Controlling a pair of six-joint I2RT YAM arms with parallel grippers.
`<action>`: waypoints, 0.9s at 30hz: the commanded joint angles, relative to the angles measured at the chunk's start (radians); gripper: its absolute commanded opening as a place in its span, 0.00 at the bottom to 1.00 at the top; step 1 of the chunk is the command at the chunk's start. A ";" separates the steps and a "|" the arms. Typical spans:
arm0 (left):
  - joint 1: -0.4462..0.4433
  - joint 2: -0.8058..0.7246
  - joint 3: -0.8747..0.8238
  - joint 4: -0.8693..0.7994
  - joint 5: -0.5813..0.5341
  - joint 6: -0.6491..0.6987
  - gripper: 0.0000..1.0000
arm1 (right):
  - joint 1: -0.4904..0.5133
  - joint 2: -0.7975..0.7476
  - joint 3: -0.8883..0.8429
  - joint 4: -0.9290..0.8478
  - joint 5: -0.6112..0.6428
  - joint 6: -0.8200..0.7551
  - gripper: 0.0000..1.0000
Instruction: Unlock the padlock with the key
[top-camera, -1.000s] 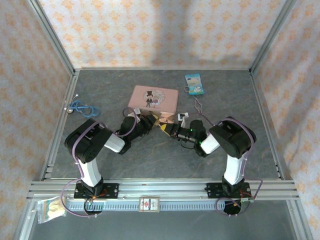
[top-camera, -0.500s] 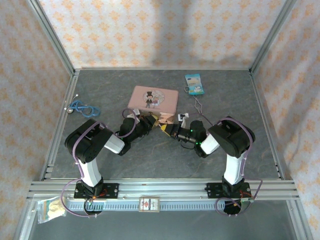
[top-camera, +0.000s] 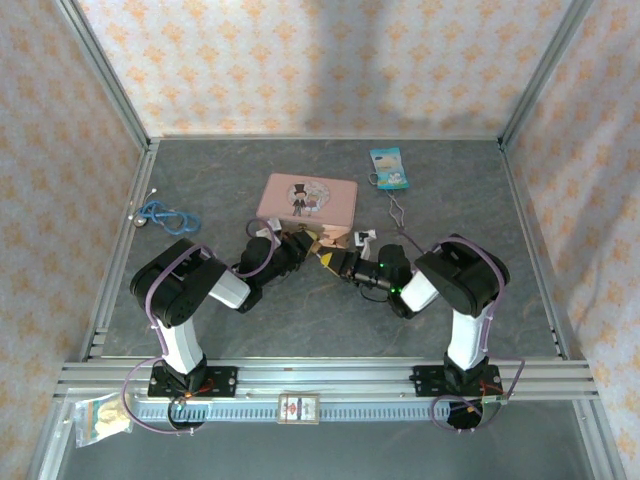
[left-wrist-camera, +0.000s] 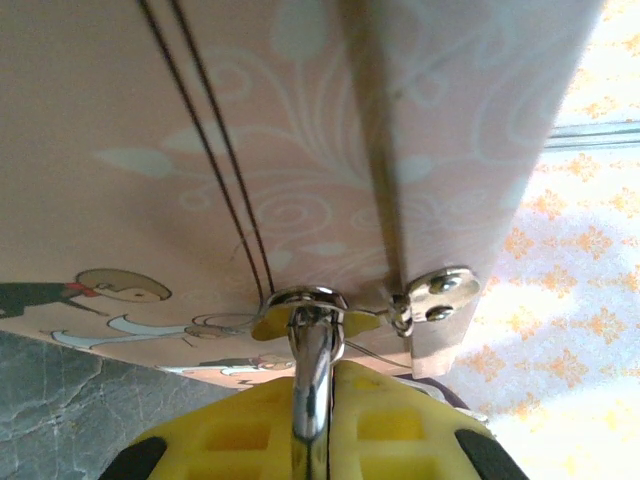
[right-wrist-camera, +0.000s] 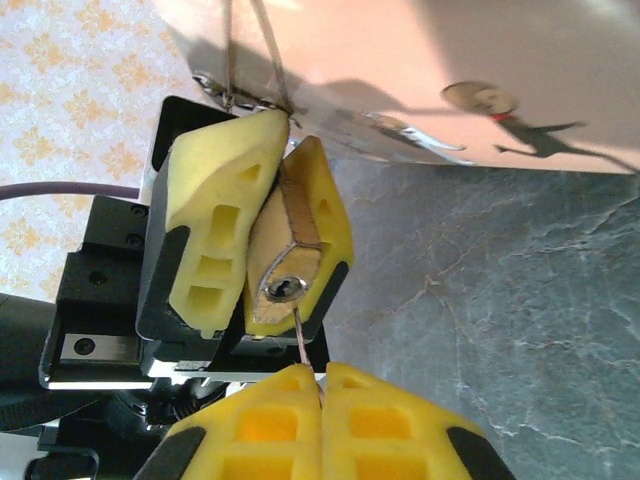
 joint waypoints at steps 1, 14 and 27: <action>-0.011 -0.020 -0.003 0.114 -0.007 -0.012 0.00 | 0.005 -0.026 0.015 0.039 0.018 -0.005 0.00; -0.011 -0.025 -0.017 0.109 -0.017 -0.002 0.00 | -0.003 -0.102 -0.024 -0.027 0.061 -0.033 0.00; -0.017 -0.039 -0.017 0.093 -0.018 0.002 0.00 | -0.003 -0.088 -0.020 -0.052 0.061 -0.044 0.00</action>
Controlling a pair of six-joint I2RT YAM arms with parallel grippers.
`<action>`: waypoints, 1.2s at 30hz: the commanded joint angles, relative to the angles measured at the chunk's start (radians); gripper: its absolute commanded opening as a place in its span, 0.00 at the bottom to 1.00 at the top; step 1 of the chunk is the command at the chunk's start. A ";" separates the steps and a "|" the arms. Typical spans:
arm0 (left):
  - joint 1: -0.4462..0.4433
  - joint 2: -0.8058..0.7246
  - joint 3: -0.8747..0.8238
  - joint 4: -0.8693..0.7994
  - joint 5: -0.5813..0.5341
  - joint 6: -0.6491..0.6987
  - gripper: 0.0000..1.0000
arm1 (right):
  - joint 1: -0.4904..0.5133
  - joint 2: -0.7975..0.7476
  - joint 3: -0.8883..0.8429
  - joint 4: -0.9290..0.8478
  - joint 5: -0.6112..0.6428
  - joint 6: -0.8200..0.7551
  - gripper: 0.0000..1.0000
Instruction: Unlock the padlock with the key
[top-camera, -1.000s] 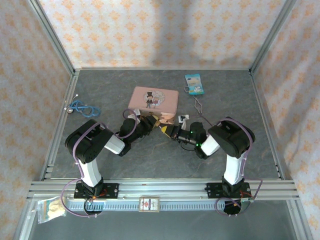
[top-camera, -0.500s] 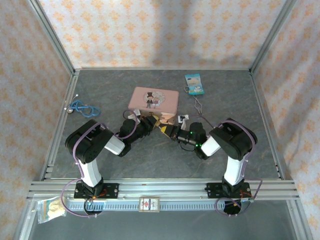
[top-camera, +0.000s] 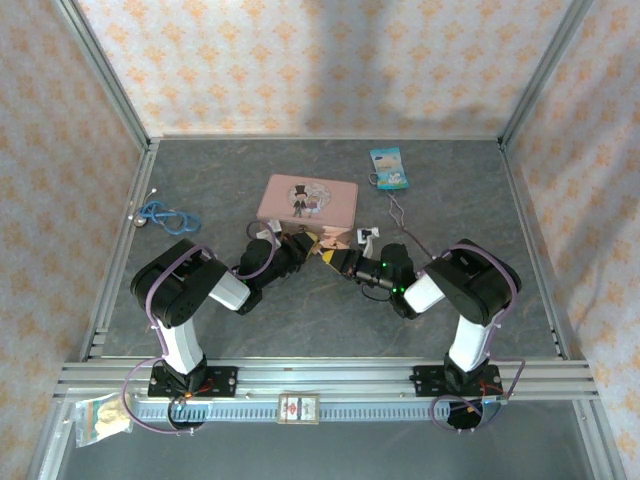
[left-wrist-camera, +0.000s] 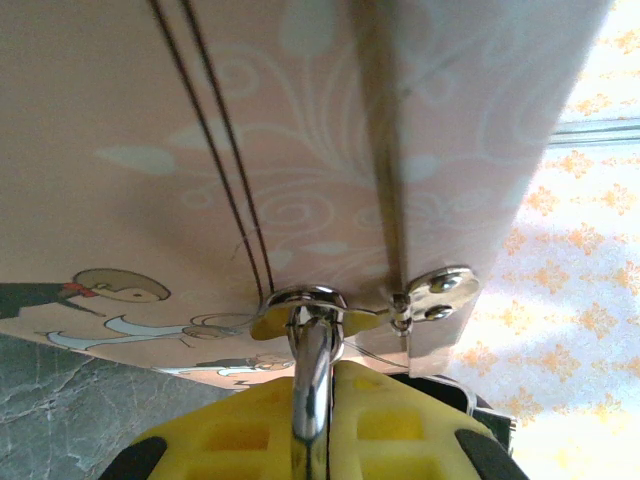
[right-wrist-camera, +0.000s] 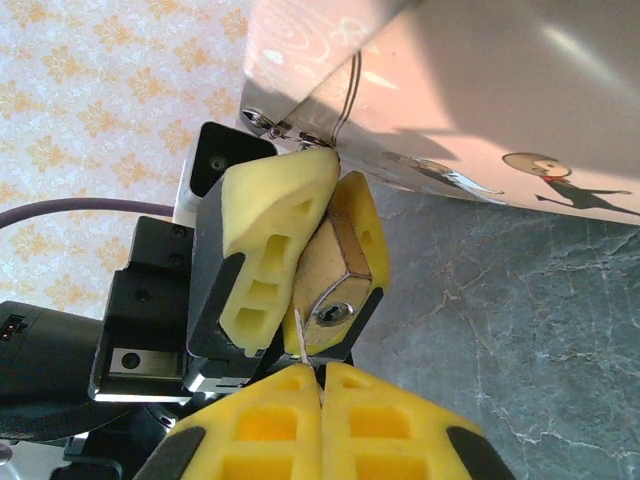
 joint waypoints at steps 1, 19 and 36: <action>-0.010 -0.040 -0.002 0.066 -0.014 0.012 0.00 | -0.003 -0.008 -0.007 -0.006 0.032 -0.024 0.00; -0.018 -0.040 0.003 0.065 -0.015 0.013 0.00 | 0.002 -0.019 -0.002 -0.013 0.042 -0.034 0.00; -0.031 -0.027 0.004 0.083 -0.007 0.011 0.00 | 0.010 0.026 0.024 0.063 -0.016 -0.008 0.00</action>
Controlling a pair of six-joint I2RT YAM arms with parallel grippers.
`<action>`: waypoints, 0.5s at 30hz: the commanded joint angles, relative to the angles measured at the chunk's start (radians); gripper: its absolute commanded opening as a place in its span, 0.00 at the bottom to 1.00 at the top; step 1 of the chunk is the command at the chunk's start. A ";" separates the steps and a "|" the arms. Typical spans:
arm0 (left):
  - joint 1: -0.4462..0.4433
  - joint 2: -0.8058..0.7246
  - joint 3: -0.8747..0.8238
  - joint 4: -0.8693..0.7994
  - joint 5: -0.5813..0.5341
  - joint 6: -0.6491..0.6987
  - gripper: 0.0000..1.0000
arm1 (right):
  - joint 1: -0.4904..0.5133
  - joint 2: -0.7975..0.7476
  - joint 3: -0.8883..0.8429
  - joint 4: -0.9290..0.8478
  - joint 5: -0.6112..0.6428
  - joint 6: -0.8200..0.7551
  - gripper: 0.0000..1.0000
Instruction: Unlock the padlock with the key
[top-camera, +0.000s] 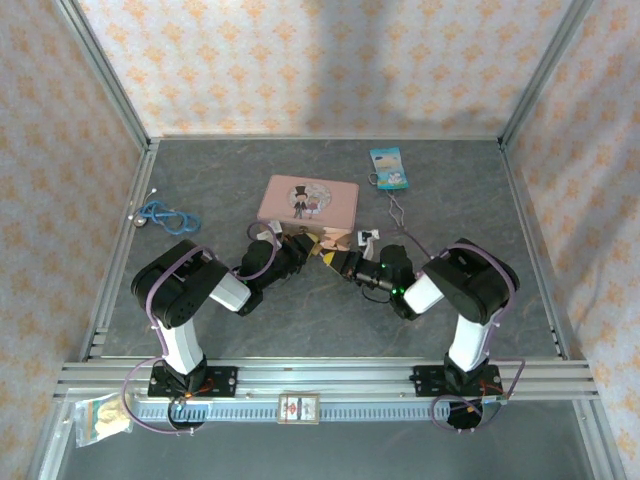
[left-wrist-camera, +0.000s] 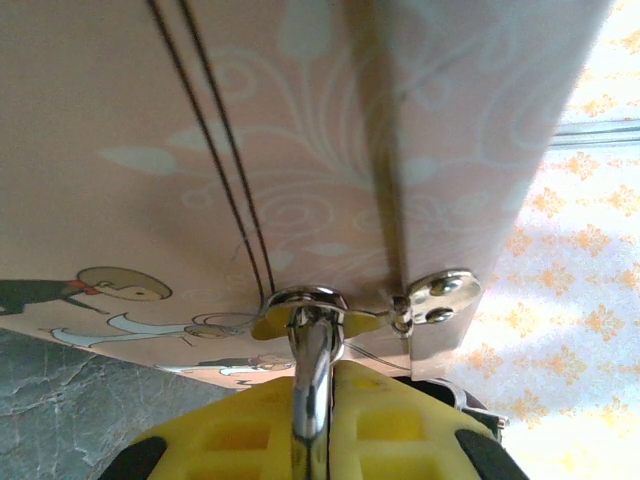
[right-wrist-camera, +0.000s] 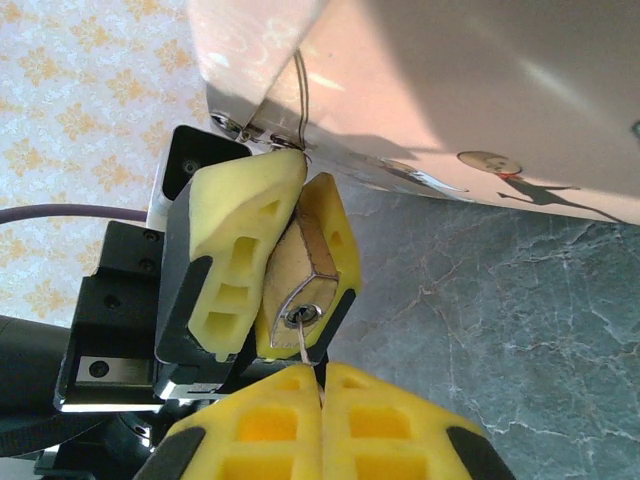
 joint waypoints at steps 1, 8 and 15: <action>-0.018 -0.024 0.007 0.089 0.018 0.013 0.00 | 0.005 0.015 0.035 0.066 -0.037 -0.001 0.00; -0.028 -0.029 0.001 0.098 0.076 0.031 0.00 | -0.032 0.023 0.069 0.028 -0.077 0.004 0.00; -0.048 -0.016 -0.034 0.147 0.124 0.022 0.00 | -0.054 0.010 0.107 -0.077 -0.078 -0.002 0.00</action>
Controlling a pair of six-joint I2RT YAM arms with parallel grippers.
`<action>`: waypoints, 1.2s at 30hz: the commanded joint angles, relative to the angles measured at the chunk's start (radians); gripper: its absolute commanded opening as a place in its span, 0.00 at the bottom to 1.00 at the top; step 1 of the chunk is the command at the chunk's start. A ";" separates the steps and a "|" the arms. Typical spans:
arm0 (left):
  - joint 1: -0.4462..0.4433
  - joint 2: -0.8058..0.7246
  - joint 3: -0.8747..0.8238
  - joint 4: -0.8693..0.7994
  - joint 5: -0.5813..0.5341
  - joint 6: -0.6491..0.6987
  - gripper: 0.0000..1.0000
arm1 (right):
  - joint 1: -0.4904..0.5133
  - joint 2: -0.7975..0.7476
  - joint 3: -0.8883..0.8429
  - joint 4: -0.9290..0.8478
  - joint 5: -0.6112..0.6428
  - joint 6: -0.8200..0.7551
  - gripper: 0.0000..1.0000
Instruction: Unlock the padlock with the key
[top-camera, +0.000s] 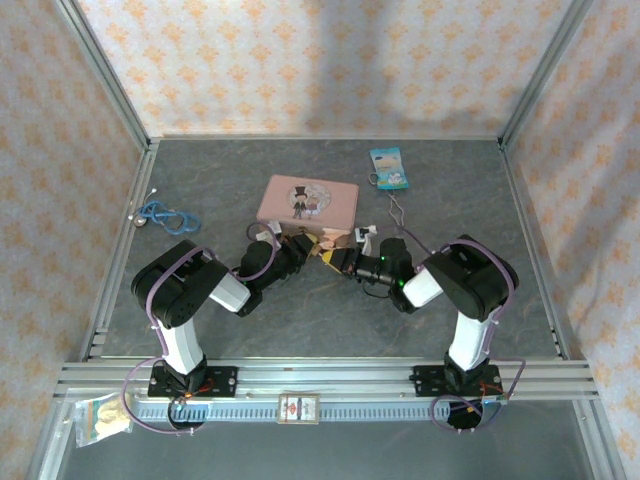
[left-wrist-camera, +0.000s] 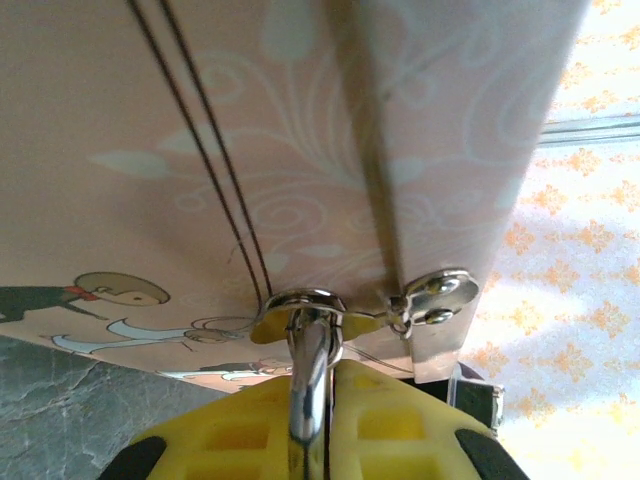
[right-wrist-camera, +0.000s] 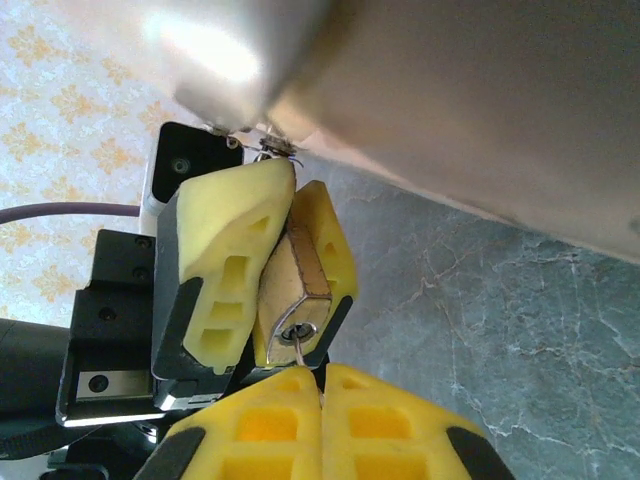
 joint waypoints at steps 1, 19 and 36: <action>-0.049 -0.013 -0.021 0.166 0.125 -0.001 0.00 | -0.011 -0.005 0.052 -0.009 0.036 0.004 0.00; -0.076 -0.019 0.001 0.173 0.087 -0.009 0.00 | 0.042 0.021 0.057 0.059 0.189 0.104 0.00; -0.072 0.101 -0.051 0.575 0.150 0.044 0.00 | -0.006 -0.160 0.054 -0.064 0.063 0.436 0.00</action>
